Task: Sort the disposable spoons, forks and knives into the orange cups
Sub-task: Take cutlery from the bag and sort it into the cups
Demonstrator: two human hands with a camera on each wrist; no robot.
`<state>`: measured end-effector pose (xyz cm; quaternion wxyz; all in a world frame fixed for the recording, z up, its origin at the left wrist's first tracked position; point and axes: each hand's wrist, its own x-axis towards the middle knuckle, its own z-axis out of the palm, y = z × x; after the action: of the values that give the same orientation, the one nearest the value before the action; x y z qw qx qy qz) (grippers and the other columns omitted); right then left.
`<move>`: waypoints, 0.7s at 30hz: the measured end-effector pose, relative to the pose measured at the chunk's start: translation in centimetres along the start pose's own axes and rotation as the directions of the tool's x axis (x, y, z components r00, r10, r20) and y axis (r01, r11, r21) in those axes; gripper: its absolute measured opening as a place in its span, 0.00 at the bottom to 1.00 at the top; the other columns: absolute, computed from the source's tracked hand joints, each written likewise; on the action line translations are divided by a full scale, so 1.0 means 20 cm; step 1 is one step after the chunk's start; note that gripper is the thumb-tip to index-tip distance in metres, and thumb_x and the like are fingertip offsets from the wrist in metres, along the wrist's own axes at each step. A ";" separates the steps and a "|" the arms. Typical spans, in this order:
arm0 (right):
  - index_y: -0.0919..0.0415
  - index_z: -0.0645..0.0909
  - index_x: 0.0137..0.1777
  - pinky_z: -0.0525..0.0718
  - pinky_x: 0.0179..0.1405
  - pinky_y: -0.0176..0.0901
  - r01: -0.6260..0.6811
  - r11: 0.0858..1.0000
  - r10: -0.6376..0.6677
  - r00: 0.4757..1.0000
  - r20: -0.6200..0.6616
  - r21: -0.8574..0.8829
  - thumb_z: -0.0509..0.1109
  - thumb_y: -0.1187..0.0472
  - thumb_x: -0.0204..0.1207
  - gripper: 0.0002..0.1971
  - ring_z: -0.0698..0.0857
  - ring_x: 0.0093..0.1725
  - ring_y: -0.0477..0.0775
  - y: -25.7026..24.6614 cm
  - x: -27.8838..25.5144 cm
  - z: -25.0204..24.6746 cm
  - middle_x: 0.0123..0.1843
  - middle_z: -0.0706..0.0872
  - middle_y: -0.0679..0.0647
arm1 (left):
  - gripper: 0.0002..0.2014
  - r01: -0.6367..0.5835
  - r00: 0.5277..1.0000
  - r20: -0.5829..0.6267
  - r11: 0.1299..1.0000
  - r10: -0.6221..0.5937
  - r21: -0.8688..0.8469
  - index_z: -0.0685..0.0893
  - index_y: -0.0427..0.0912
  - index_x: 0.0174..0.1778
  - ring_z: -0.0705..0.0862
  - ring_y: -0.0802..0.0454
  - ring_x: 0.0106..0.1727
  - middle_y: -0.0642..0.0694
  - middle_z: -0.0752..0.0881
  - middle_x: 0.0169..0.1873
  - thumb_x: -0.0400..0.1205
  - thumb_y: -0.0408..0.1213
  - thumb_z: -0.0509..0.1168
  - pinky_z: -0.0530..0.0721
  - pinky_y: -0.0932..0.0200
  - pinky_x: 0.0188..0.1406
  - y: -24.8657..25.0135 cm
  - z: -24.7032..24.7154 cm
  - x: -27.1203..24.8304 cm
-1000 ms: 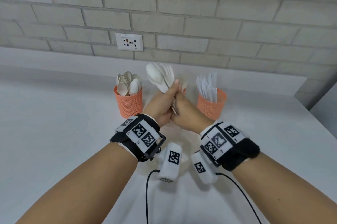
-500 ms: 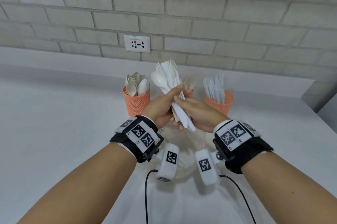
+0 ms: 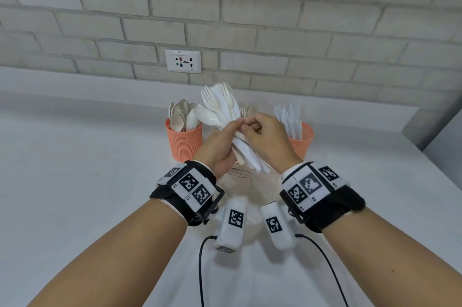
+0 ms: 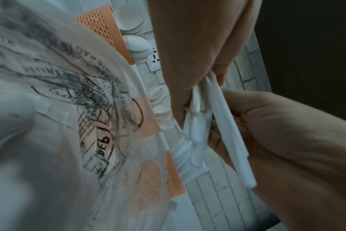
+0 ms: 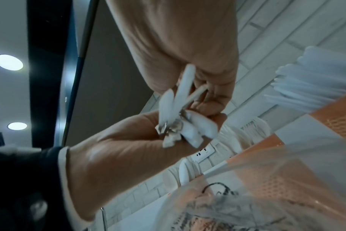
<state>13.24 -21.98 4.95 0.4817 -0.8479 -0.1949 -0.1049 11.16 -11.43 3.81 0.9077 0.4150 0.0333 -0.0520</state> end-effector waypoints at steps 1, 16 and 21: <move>0.64 0.84 0.45 0.76 0.31 0.20 0.003 1.000 -0.003 1.000 0.002 0.009 0.69 0.63 0.77 0.05 0.78 0.32 0.37 0.00 0.00 -0.01 0.32 0.80 0.44 | 0.12 0.008 1.000 -0.001 1.000 -0.008 -0.007 0.82 0.31 0.53 0.91 0.50 0.43 0.38 0.90 0.43 0.86 0.34 0.56 0.89 0.58 0.46 0.00 0.01 -0.01; 0.61 0.67 0.44 0.64 0.25 0.41 0.025 0.932 -0.007 0.999 0.051 -0.361 0.52 0.60 0.84 0.08 0.72 0.30 0.52 -0.04 -0.07 -0.11 0.33 0.74 0.51 | 0.04 0.008 0.970 -0.244 0.999 0.004 0.048 0.79 0.34 0.42 0.85 0.58 0.27 0.46 0.85 0.25 0.81 0.26 0.62 0.86 0.61 0.28 -0.01 0.00 -0.03; 0.58 0.77 0.37 0.71 0.25 0.20 -0.098 0.994 0.104 0.961 0.257 -0.039 0.74 0.51 0.72 0.13 0.75 0.26 0.36 -0.01 -0.13 -0.18 0.28 0.76 0.43 | 0.09 -0.038 0.973 -0.225 0.998 0.050 0.056 0.78 0.35 0.36 0.81 0.58 0.23 0.46 0.79 0.26 0.82 0.26 0.60 0.84 0.65 0.27 0.00 0.02 -0.02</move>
<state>10.89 -25.56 5.99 0.4458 -0.8694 -0.2113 0.0290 10.77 -11.59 4.12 0.8879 0.4422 0.1260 0.0150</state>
